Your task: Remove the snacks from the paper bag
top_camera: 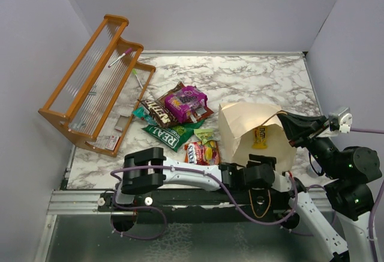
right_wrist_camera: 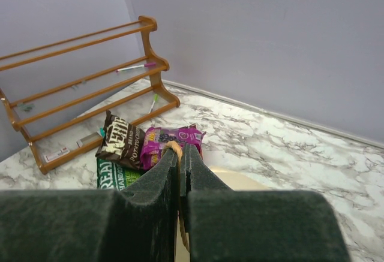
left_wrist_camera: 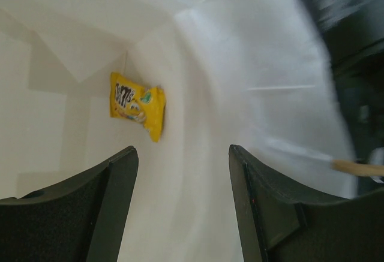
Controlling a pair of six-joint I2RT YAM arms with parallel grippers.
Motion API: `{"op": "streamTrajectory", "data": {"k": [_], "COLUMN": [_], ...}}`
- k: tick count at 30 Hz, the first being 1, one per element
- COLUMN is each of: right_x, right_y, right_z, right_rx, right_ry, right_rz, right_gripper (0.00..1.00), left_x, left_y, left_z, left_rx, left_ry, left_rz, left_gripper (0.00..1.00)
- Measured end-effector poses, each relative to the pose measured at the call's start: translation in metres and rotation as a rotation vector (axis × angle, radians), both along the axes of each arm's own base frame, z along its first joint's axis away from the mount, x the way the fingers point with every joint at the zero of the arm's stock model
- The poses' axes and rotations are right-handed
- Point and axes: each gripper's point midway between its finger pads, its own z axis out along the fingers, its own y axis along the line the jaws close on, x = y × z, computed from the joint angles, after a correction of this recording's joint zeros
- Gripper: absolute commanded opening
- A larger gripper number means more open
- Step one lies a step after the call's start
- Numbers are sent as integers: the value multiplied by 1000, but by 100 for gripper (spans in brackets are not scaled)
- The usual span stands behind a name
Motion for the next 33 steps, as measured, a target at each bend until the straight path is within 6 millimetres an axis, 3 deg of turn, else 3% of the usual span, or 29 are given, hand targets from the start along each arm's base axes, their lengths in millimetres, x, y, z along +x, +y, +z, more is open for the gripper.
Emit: {"op": "streamTrajectory", "data": {"k": [3, 8, 18, 22, 27, 33], "right_x": [0, -2, -4, -5, -6, -11], "right_y": [0, 0, -1, 0, 1, 6], "right_z": [0, 2, 4, 4, 4, 8], "right_rx": [0, 7, 18, 17, 25, 22], "right_ry": [1, -1, -4, -4, 1, -7], "right_rz": [0, 2, 5, 9, 16, 53], "right_gripper": [2, 2, 2, 3, 3, 3], "left_x": [24, 55, 57, 66, 83, 89], "left_y": [5, 9, 5, 5, 4, 0], "left_z": [-12, -17, -32, -35, -28, -24], "left_rx": [44, 46, 1, -21, -62, -89], "left_ry": [-17, -20, 65, 81, 44, -4], "left_rz": [31, 87, 154, 186, 222, 194], "left_gripper": [66, 65, 65, 65, 65, 66]}}
